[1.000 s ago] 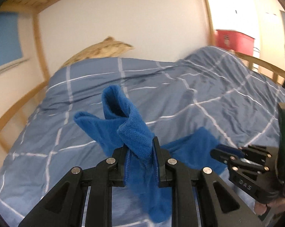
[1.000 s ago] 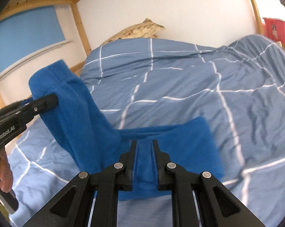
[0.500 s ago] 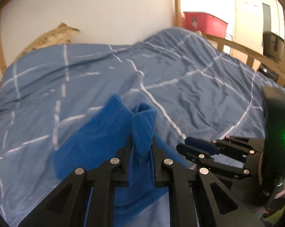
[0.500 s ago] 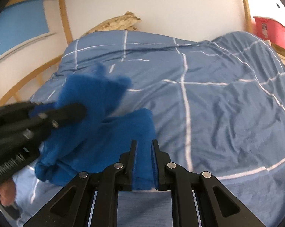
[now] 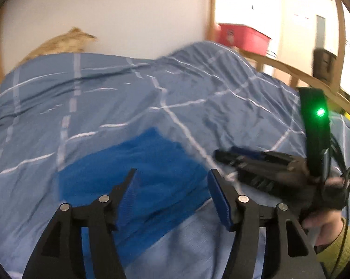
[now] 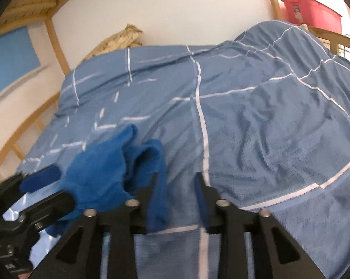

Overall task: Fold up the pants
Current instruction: 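Lift the waistband with the left tool while the right tool grasps the pants, then fold the held pants over onto the bundle with the left tool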

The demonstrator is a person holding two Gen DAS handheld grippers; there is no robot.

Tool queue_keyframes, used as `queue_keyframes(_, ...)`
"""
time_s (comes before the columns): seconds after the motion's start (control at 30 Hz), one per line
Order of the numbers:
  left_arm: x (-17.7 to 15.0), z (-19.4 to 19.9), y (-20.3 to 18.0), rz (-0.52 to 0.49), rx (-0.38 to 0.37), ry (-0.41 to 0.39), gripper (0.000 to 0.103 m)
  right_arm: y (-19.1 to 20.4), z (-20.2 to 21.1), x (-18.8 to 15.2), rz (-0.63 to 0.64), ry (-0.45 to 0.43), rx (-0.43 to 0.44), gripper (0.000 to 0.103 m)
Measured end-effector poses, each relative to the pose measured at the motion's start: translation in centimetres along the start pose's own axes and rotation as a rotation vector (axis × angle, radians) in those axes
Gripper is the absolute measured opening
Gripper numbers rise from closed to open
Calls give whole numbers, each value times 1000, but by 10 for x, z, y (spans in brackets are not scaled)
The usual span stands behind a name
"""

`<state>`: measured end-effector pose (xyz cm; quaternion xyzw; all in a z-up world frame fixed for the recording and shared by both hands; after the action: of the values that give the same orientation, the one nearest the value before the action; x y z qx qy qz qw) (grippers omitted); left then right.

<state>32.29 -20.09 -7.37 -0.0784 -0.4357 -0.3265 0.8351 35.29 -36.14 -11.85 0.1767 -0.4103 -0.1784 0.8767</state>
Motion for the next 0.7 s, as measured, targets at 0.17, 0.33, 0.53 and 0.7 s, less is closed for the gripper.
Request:
queue_keyframes(0.17, -51, 24, 39, 50, 170, 67, 63, 24, 16, -1, 14, -40, 86, 42)
queue_keyframes(0.33, -81, 18, 68, 183, 160, 112, 63, 56, -7, 10, 107, -12, 83, 42)
queue_keyframes(0.53, -89, 11, 60, 106, 152, 130, 63, 75, -56, 25, 83, 102, 121, 42)
queue_keyframes(0.7, -98, 0, 59, 75, 145, 167, 63, 70, -85, 28, 9, 173, 101, 42)
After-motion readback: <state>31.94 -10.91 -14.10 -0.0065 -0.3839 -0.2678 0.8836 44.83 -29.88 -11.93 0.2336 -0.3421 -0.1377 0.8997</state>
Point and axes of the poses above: each gripper's, at about its wrist camera, not at the fingertips, and z roughly against the way its jaws point, y to its left, x to its top, the point moved 5 cm from there along -z, roughly the way its jaws point, and after that the axes turned 14 degrees about -z, right-handed, at the moved point
